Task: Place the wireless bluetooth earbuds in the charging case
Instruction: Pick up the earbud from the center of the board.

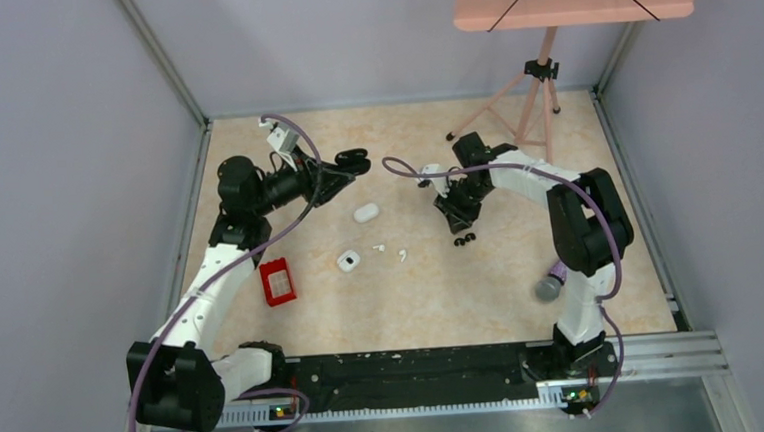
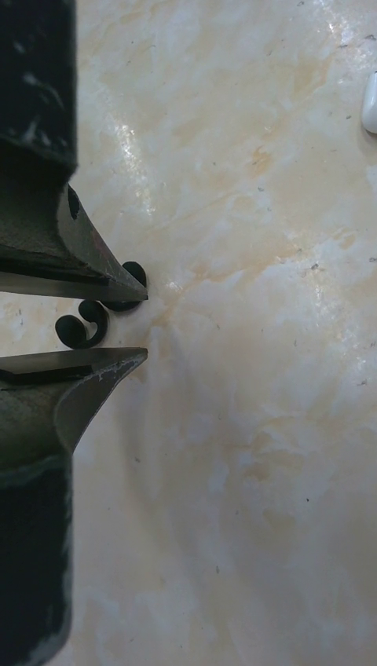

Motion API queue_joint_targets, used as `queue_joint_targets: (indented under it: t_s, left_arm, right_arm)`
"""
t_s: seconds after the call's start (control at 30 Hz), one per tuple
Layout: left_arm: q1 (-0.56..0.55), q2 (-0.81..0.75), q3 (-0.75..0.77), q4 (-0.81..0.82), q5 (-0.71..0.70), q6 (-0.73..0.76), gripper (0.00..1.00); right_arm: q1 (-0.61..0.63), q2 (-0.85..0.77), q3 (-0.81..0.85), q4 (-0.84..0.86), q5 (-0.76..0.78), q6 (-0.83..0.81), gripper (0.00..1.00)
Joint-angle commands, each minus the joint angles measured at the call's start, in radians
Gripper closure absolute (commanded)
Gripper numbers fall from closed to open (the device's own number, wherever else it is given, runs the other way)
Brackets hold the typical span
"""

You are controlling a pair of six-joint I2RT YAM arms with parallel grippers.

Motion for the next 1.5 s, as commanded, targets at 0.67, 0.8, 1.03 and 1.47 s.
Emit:
queue_joint_targets:
  t_s: [0.67,0.8,1.03,1.47]
  left_arm:
    - [0.009,-0.012,-0.002,0.037,-0.016,0.0,1.0]
    - [0.009,-0.017,-0.005,0.037,-0.019,0.002,1.0]
    - [0.009,-0.019,-0.012,0.04,-0.024,-0.001,1.0]
    - [0.009,-0.002,-0.013,0.06,-0.022,-0.014,1.0]
  right_arm:
    - [-0.017,-0.026,-0.034,-0.031,-0.004,-0.074,0.7]
    - [-0.018,-0.032,-0.045,-0.031,-0.012,-0.075,0.7]
    - [-0.018,-0.046,-0.066,-0.031,-0.013,-0.077,0.72]
    - [-0.018,-0.09,-0.089,-0.054,-0.052,-0.084,0.86]
